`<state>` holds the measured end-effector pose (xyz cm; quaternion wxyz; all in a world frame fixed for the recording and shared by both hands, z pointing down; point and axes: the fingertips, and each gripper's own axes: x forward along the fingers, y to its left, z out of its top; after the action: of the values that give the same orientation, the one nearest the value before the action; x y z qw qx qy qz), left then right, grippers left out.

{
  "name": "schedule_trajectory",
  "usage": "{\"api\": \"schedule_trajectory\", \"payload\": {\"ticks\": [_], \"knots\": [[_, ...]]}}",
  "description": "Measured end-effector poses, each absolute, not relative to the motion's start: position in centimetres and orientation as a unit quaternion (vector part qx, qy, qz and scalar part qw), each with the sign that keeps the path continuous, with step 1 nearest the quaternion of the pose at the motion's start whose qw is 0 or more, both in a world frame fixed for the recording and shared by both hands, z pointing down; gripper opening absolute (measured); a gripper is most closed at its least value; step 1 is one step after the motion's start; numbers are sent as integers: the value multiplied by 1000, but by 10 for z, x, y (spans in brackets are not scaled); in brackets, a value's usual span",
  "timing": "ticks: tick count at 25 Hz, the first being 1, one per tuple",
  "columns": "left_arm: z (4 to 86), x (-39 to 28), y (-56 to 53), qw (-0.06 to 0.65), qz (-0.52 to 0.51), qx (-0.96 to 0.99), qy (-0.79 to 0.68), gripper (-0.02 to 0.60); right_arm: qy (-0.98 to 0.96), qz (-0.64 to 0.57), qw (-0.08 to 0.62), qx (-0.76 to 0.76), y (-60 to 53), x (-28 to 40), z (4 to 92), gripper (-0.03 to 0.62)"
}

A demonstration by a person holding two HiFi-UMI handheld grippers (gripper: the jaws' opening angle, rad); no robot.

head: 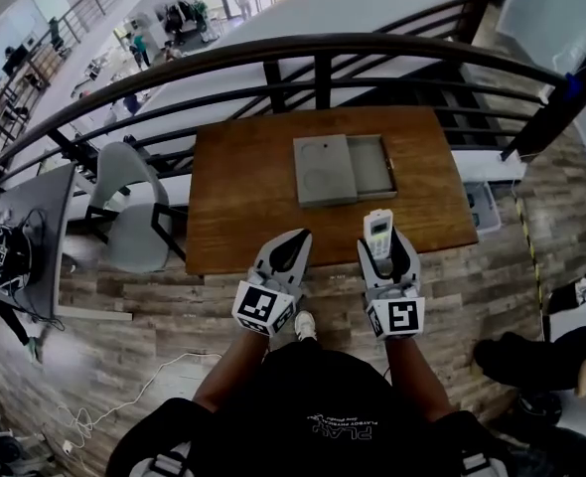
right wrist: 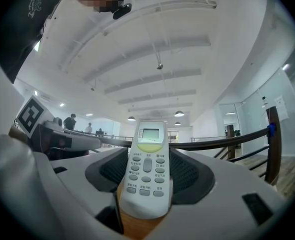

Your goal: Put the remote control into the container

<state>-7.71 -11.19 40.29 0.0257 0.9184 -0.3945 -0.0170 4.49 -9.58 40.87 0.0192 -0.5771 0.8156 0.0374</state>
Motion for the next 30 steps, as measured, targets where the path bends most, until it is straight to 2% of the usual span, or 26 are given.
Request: {"api": "schedule_trajectory", "payload": {"ticks": [15, 30], "knots": [[410, -92, -189, 37, -32, 927, -373, 6, 796, 36, 16, -603, -178, 39, 413, 267], [429, -35, -275, 40, -5, 913, -406, 6, 813, 31, 0, -582, -272, 97, 432, 267]]}}
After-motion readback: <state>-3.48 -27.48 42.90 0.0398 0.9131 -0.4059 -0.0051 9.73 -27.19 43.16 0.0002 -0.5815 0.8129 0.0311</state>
